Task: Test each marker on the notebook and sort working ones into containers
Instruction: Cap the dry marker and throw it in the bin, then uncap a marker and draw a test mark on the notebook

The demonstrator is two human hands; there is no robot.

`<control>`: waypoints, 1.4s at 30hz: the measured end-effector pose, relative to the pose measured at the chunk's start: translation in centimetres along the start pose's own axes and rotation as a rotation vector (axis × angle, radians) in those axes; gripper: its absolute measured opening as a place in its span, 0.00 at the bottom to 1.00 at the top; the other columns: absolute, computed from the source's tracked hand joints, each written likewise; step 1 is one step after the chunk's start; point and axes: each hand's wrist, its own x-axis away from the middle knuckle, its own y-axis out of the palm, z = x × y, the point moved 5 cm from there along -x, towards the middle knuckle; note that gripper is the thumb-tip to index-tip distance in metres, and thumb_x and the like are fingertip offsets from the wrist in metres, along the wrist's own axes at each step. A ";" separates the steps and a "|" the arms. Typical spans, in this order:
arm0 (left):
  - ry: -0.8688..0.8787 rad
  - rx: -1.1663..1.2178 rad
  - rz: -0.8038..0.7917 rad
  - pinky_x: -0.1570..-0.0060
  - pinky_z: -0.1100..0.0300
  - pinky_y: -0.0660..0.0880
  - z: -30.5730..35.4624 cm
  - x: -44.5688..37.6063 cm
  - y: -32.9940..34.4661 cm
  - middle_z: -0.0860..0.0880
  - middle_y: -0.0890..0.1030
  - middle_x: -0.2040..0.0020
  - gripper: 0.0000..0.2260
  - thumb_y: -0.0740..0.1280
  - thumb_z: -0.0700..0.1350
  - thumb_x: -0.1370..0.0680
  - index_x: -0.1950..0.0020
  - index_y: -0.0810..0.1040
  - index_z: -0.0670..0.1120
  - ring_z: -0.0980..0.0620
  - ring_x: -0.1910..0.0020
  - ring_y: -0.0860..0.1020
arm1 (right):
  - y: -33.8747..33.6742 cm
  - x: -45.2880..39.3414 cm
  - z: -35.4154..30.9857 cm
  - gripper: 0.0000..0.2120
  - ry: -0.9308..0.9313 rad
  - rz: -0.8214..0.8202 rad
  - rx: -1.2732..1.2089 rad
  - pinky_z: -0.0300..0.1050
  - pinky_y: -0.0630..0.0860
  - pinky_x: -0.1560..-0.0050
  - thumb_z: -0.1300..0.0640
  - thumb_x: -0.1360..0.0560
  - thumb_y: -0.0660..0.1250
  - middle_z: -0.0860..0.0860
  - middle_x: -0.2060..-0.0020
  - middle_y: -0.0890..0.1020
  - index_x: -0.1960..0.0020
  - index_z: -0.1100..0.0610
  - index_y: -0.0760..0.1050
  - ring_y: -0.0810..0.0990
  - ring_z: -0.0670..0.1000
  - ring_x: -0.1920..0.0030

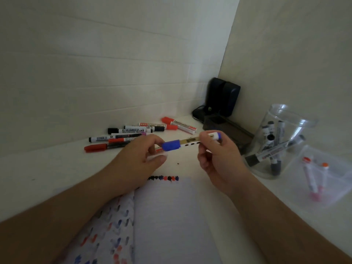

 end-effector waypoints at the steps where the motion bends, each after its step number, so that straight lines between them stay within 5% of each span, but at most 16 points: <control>1: 0.011 -0.055 0.052 0.56 0.61 0.70 -0.3 -0.2 -0.4 0.58 0.75 0.53 0.07 0.69 0.52 0.21 0.44 0.75 0.61 0.61 0.55 0.72 | -0.8 -0.4 0.1 0.04 0.035 0.063 -0.107 0.41 0.70 0.69 0.55 0.17 0.68 0.53 0.66 0.80 0.49 0.54 0.80 0.74 0.49 0.70; 4: 0.012 -0.360 0.188 0.47 0.52 0.73 -1.7 -0.5 -1.6 0.55 0.78 0.48 0.10 0.72 0.50 0.24 0.43 0.78 0.59 0.52 0.48 0.74 | -2.6 -1.6 0.4 0.04 0.114 0.217 -0.330 0.40 0.72 0.72 0.54 0.17 0.68 0.53 0.63 0.84 0.46 0.53 0.80 0.77 0.50 0.72; 7: -0.137 -0.616 0.129 0.43 0.49 0.73 -3.2 -0.5 -1.7 0.52 0.80 0.43 0.13 0.69 0.57 0.25 0.41 0.79 0.60 0.46 0.43 0.74 | -3.7 -3.2 -0.2 0.13 0.110 0.324 -0.411 0.38 0.76 0.72 0.54 0.16 0.65 0.53 0.59 0.87 0.34 0.58 0.78 0.83 0.51 0.71; 13: -0.205 -0.469 -0.002 0.46 0.52 0.76 -3.6 -0.8 -1.1 0.56 0.79 0.46 0.07 0.65 0.59 0.22 0.46 0.77 0.61 0.53 0.48 0.75 | -4.9 -6.2 -1.4 0.17 0.096 0.456 -0.425 0.41 0.81 0.70 0.53 0.13 0.58 0.56 0.45 0.83 0.26 0.59 0.70 0.86 0.59 0.55; 18: -0.204 -0.389 -0.062 0.46 0.53 0.77 -3.5 -0.8 -0.7 0.52 0.81 0.47 0.12 0.67 0.57 0.20 0.40 0.79 0.54 0.51 0.50 0.79 | -4.1 -4.9 -1.5 0.27 0.059 0.420 -0.370 0.45 0.82 0.58 0.59 0.13 0.56 0.55 0.33 0.77 0.17 0.46 0.53 0.86 0.60 0.51; 20: -0.172 -0.408 -0.060 0.48 0.52 0.78 -3.3 -0.7 -0.7 0.52 0.81 0.50 0.11 0.65 0.57 0.19 0.42 0.80 0.53 0.51 0.52 0.79 | -3.2 -4.0 -1.6 0.34 0.047 0.433 -0.170 0.43 0.79 0.63 0.64 0.16 0.61 0.56 0.35 0.78 0.17 0.41 0.54 0.85 0.57 0.54; 22: -0.106 -0.435 -0.001 0.49 0.50 0.78 -2.7 -0.4 -1.0 0.53 0.81 0.50 0.11 0.61 0.58 0.17 0.42 0.79 0.55 0.50 0.51 0.79 | -1.5 -2.9 -1.6 0.28 0.046 0.355 0.092 0.43 0.75 0.66 0.64 0.18 0.65 0.57 0.41 0.81 0.24 0.43 0.67 0.81 0.53 0.60; 26: 0.083 -0.294 0.134 0.51 0.54 0.78 -0.7 -0.1 -1.7 0.54 0.83 0.46 0.13 0.58 0.56 0.16 0.33 0.76 0.59 0.53 0.50 0.80 | 4.0 0.1 -0.6 0.14 0.038 -0.126 0.230 0.41 0.69 0.68 0.60 0.20 0.70 0.56 0.56 0.81 0.36 0.48 0.79 0.72 0.49 0.67; 29: 0.307 -0.119 0.011 0.54 0.55 0.76 1.7 0.3 -1.5 0.55 0.82 0.50 0.12 0.58 0.53 0.14 0.34 0.76 0.58 0.55 0.54 0.79 | 7.1 2.2 0.2 0.16 -0.082 -0.362 0.174 0.40 0.67 0.71 0.53 0.22 0.72 0.56 0.63 0.78 0.35 0.52 0.80 0.69 0.49 0.70; 33: 0.351 -0.021 0.001 0.58 0.61 0.73 3.6 1.0 -1.3 0.58 0.80 0.56 0.09 0.60 0.48 0.14 0.37 0.70 0.60 0.60 0.57 0.79 | 7.5 2.8 0.4 0.13 -0.141 -0.304 0.064 0.38 0.66 0.74 0.49 0.16 0.63 0.54 0.67 0.75 0.45 0.55 0.83 0.69 0.47 0.72; 37: 0.382 -0.147 0.006 0.56 0.50 0.75 3.2 0.9 -0.3 0.55 0.79 0.55 0.08 0.57 0.51 0.14 0.41 0.73 0.52 0.53 0.57 0.76 | 6.8 3.1 0.9 0.14 -0.098 -0.282 -0.025 0.37 0.67 0.74 0.53 0.15 0.61 0.52 0.66 0.77 0.41 0.49 0.85 0.73 0.46 0.70; 42: 0.356 -0.147 -0.069 0.55 0.48 0.76 3.4 1.0 0.3 0.55 0.82 0.54 0.14 0.53 0.55 0.14 0.36 0.76 0.55 0.53 0.55 0.79 | 6.4 3.1 0.9 0.17 -0.050 -0.289 -0.006 0.38 0.66 0.74 0.47 0.15 0.59 0.52 0.69 0.74 0.42 0.51 0.85 0.72 0.46 0.70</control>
